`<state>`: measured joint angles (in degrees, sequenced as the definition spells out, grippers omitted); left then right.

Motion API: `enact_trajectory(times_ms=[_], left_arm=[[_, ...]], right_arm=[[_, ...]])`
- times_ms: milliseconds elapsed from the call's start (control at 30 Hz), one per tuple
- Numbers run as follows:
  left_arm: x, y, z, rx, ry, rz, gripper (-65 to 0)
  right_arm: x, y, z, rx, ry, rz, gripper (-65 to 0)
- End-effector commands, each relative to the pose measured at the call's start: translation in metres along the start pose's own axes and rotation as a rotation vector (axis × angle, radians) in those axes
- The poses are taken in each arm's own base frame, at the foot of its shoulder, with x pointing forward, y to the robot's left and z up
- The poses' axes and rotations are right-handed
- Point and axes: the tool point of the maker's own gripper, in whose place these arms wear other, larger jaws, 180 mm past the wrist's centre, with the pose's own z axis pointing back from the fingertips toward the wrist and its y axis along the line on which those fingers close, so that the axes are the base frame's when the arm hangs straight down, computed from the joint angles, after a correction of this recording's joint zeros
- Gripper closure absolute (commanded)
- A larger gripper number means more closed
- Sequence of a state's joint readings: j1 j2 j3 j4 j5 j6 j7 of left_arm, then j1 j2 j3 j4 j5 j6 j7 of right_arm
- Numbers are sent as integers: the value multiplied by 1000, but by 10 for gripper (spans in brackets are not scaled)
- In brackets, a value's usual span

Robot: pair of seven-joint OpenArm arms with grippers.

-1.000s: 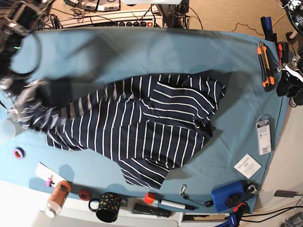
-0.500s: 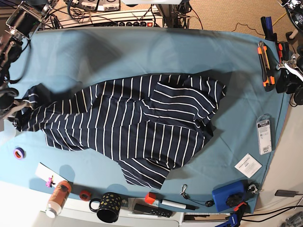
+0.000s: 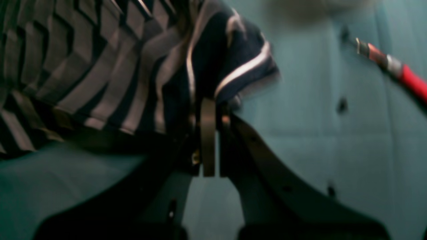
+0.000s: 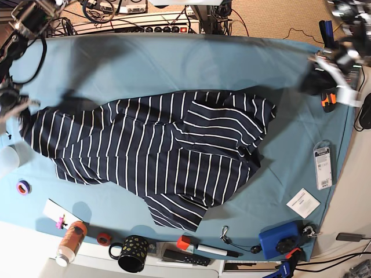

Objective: Layout the t-shirt on the table in an organized manner, then fold the t-shirt properly
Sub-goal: 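Grasp the shirt's shoulder fold with the left gripper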

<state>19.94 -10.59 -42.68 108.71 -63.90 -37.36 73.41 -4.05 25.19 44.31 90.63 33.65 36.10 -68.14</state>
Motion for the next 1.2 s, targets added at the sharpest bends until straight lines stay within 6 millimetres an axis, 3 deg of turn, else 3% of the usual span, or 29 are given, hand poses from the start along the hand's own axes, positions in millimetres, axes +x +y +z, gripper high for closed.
enact_trajectory(times_ms=[0, 133, 233, 333, 533, 767, 900, 1033, 1167], left_arm=[[11, -8, -3, -23, -33, -30, -249], [17, -15, -23, -12, -73, -36, -249], [23, -6, -33, 63, -91, -59, -249], [28, -5, -42, 91, -80, -70, -249], [56, -15, -55, 61, -124, -118, -249], [95, -20, -60, 47, -197, -168, -249], [91, -24, -67, 26, -174, -165, -249], [74, -40, -89, -34, -106, -175, -249], [70, -41, -107, -6, -37, -252, -249]], right_arm=[[1, -7, 1, -6, -4, -1, 0], [-48, -10, -14, 53, 95, -85, 0], [-61, -8, -16, 97, 97, -135, 0], [-54, -14, -12, 99, 57, -164, 0], [-16, -27, 2, 119, -42, -167, 0], [-7, -30, 3, 116, -48, -156, 0], [-6, -30, 3, 116, -50, -156, 0], [-5, -30, 3, 116, -56, -155, 0], [-6, -30, 3, 114, -50, -154, 0]])
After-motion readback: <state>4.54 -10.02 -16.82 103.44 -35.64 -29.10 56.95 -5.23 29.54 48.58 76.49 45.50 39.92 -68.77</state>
